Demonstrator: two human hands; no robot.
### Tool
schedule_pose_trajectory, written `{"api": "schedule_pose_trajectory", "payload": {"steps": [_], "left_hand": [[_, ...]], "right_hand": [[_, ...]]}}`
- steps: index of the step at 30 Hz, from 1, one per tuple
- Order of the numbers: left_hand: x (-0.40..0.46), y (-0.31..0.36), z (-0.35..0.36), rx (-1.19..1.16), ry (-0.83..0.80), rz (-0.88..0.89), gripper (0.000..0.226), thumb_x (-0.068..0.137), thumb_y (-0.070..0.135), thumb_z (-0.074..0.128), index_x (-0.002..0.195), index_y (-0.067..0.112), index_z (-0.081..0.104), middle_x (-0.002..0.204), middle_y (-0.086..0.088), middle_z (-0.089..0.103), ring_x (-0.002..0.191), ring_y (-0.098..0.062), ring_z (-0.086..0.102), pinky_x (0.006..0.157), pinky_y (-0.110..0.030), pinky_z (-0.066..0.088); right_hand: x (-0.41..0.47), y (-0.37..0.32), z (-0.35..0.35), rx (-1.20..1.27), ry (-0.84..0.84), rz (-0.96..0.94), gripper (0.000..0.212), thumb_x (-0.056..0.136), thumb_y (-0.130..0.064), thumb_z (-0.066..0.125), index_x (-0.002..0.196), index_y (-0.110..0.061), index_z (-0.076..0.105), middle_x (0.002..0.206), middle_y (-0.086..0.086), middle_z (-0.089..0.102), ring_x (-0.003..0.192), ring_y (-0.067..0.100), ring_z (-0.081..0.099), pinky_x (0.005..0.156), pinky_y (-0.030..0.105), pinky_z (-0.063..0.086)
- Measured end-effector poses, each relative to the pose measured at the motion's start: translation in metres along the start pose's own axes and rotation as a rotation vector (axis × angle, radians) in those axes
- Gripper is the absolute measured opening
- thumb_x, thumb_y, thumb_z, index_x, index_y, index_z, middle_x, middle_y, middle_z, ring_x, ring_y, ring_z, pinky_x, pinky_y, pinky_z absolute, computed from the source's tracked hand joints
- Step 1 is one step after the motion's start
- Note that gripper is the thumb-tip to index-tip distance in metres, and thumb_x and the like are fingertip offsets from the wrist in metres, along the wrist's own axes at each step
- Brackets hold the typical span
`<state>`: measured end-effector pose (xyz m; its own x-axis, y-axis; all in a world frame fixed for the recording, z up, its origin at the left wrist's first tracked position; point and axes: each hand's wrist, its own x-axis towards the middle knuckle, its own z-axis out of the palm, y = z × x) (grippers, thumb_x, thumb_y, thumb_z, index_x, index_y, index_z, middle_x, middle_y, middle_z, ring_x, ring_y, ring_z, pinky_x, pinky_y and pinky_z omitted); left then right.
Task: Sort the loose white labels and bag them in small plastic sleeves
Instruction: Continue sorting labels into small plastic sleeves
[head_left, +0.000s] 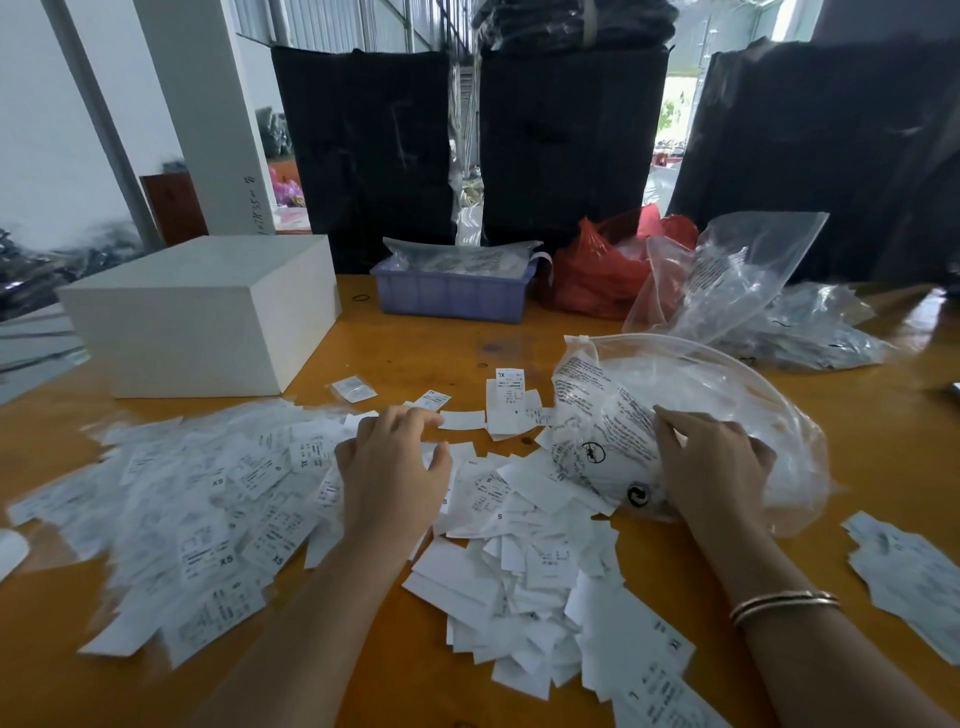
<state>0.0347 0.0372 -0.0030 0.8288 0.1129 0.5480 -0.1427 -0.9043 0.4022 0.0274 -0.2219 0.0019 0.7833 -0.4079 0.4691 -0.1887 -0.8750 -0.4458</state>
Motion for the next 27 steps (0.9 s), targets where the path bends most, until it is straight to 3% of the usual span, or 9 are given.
{"api": "schedule_pose_trajectory", "payload": {"steps": [10, 15, 18, 21, 23, 25, 27], "left_hand": [[-0.004, 0.006, 0.0, -0.135, -0.015, 0.074, 0.019, 0.088, 0.026, 0.063, 0.107, 0.024, 0.064, 0.117, 0.004, 0.06, 0.115, -0.014, 0.048, 0.089, -0.023, 0.024], [-0.004, 0.01, -0.001, -0.222, -0.03, 0.089, 0.016, 0.088, 0.024, 0.063, 0.104, 0.023, 0.066, 0.115, 0.006, 0.061, 0.118, -0.014, 0.048, 0.092, -0.026, 0.028], [-0.004, 0.014, -0.004, -0.379, -0.059, 0.109, 0.014, 0.09, 0.024, 0.06, 0.103, 0.023, 0.066, 0.109, 0.017, 0.057, 0.116, -0.008, 0.046, 0.099, -0.034, 0.036], [-0.005, 0.016, -0.007, -0.564, -0.194, 0.118, 0.021, 0.093, 0.039, 0.052, 0.108, 0.03, 0.063, 0.104, 0.034, 0.047, 0.106, 0.011, 0.043, 0.093, -0.014, 0.032], [-0.006, 0.017, -0.009, -0.639, -0.31, 0.122, 0.034, 0.087, 0.052, 0.043, 0.113, 0.037, 0.059, 0.108, 0.035, 0.048, 0.107, 0.015, 0.043, 0.084, 0.001, 0.028], [-0.007, 0.016, -0.008, -0.678, -0.415, 0.142, 0.042, 0.083, 0.059, 0.042, 0.117, 0.04, 0.056, 0.11, 0.034, 0.05, 0.108, 0.017, 0.044, 0.08, 0.003, 0.031], [-0.01, 0.017, -0.006, -0.676, -0.467, 0.173, 0.043, 0.081, 0.068, 0.047, 0.116, 0.044, 0.054, 0.106, 0.035, 0.054, 0.106, 0.016, 0.046, 0.078, 0.003, 0.034]], "right_hand": [[-0.004, -0.008, -0.002, 0.136, 0.129, -0.086, 0.008, 0.086, -0.024, 0.067, 0.084, -0.017, 0.063, 0.098, 0.004, 0.066, 0.101, 0.026, 0.054, 0.085, 0.033, 0.021], [-0.005, -0.01, 0.001, 0.144, 0.156, -0.162, 0.015, 0.089, -0.028, 0.063, 0.087, -0.015, 0.071, 0.097, 0.002, 0.069, 0.098, 0.025, 0.054, 0.083, 0.035, 0.02], [-0.013, -0.021, -0.003, 0.273, 0.187, -0.315, 0.014, 0.089, -0.024, 0.063, 0.087, -0.015, 0.072, 0.088, -0.003, 0.069, 0.086, 0.018, 0.056, 0.08, 0.028, 0.019], [-0.025, -0.039, -0.001, 0.451, 0.058, -0.44, 0.027, 0.093, -0.036, 0.051, 0.093, -0.019, 0.072, 0.087, -0.016, 0.064, 0.081, 0.001, 0.051, 0.08, 0.022, 0.022], [-0.034, -0.049, 0.004, 0.503, -0.054, -0.486, 0.026, 0.095, -0.036, 0.049, 0.098, -0.023, 0.072, 0.085, -0.024, 0.061, 0.079, -0.007, 0.051, 0.081, 0.025, 0.028], [-0.04, -0.054, 0.006, 0.555, -0.166, -0.503, 0.015, 0.092, -0.033, 0.054, 0.095, -0.034, 0.069, 0.075, -0.032, 0.06, 0.072, -0.009, 0.056, 0.08, 0.024, 0.039], [-0.043, -0.057, 0.004, 0.612, -0.276, -0.495, 0.013, 0.087, -0.036, 0.051, 0.088, -0.048, 0.058, 0.065, -0.035, 0.059, 0.068, -0.009, 0.06, 0.068, 0.011, 0.046]]}}
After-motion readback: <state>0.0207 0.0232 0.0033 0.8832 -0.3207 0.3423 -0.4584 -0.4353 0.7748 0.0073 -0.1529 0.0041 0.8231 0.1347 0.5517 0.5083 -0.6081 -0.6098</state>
